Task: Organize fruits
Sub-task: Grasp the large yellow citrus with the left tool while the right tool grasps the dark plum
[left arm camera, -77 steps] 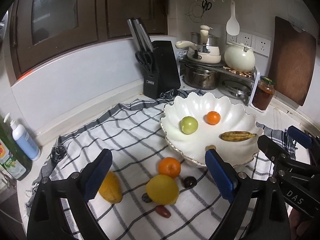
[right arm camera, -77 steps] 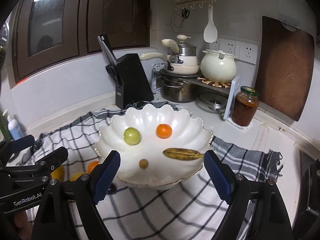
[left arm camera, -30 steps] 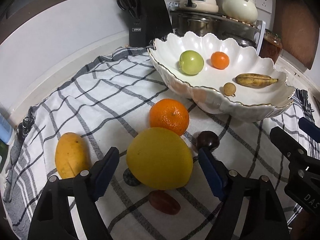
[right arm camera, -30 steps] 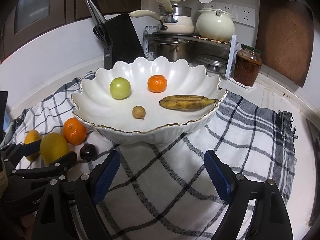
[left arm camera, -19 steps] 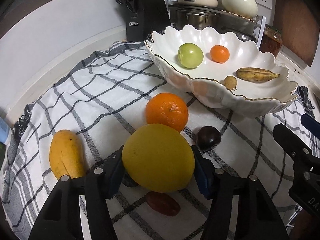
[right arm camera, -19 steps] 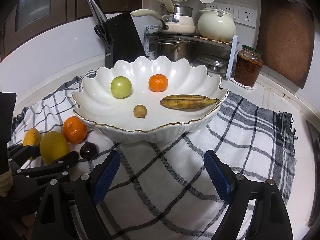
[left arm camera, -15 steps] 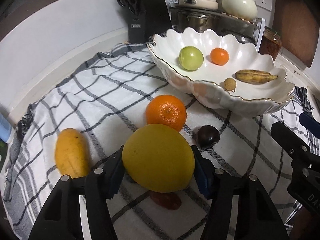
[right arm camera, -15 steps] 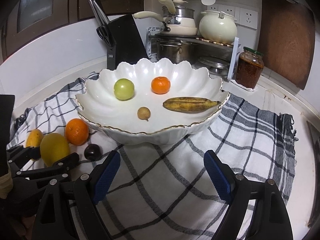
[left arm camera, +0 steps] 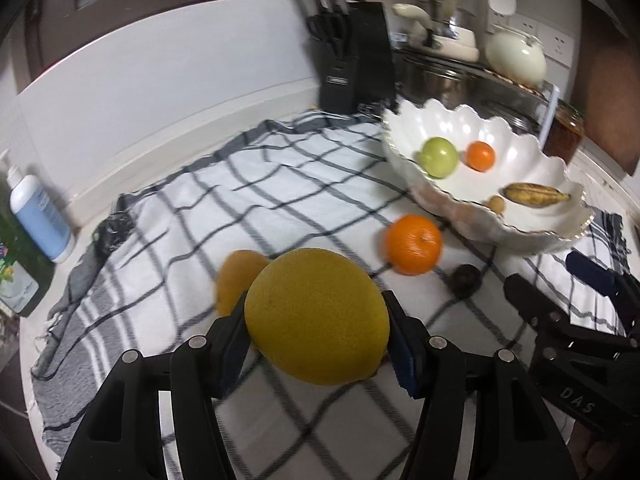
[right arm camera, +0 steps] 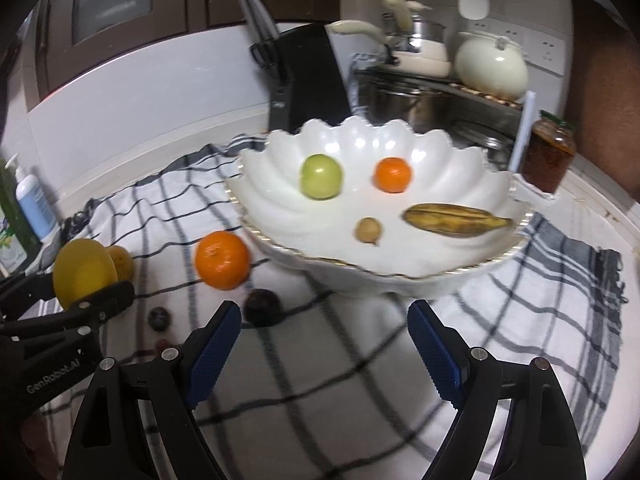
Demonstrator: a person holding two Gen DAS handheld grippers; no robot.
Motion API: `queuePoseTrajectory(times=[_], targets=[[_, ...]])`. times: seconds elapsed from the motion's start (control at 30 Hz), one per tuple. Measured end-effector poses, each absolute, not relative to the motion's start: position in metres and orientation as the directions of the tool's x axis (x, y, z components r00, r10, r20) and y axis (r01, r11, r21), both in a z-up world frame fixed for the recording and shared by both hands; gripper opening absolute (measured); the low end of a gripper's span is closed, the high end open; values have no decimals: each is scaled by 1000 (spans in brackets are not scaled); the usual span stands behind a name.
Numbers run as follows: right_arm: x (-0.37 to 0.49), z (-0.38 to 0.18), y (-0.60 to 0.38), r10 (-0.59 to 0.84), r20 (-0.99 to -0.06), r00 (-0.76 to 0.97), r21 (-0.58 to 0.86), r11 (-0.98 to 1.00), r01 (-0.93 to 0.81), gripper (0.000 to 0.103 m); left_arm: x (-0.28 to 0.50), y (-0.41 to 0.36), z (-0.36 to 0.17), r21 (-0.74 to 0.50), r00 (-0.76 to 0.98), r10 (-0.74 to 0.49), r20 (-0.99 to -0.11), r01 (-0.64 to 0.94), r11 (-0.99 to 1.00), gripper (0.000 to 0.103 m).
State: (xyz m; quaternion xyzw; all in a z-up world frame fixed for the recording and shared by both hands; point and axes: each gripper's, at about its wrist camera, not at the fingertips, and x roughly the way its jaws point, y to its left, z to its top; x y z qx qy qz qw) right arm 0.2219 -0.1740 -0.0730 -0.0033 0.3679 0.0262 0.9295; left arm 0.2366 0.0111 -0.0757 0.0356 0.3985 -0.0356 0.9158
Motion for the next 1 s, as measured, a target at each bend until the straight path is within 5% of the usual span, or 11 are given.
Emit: queuePoseTrajectory(times=[0.2, 0.3, 0.6, 0.67, 1.0], targets=[[239, -88, -157, 57, -720, 692, 8, 997, -74, 84, 241, 28, -77, 14, 675, -33, -737, 64, 998, 60], [248, -100, -152, 79, -751, 655, 18, 995, -98, 61, 242, 32, -79, 12, 676, -31, -736, 59, 998, 60], [262, -112, -144, 104, -774, 624, 39, 992, -117, 46, 244, 38, -82, -3, 667, -37, -744, 52, 999, 60], [264, -113, -142, 112, -780, 615, 43, 991, -127, 31, 244, 38, -82, -5, 666, -39, -745, 54, 999, 60], [255, -103, -142, 115, -765, 634, 41, 991, -130, 29, 239, 35, -76, -2, 679, -46, -732, 66, 998, 60]])
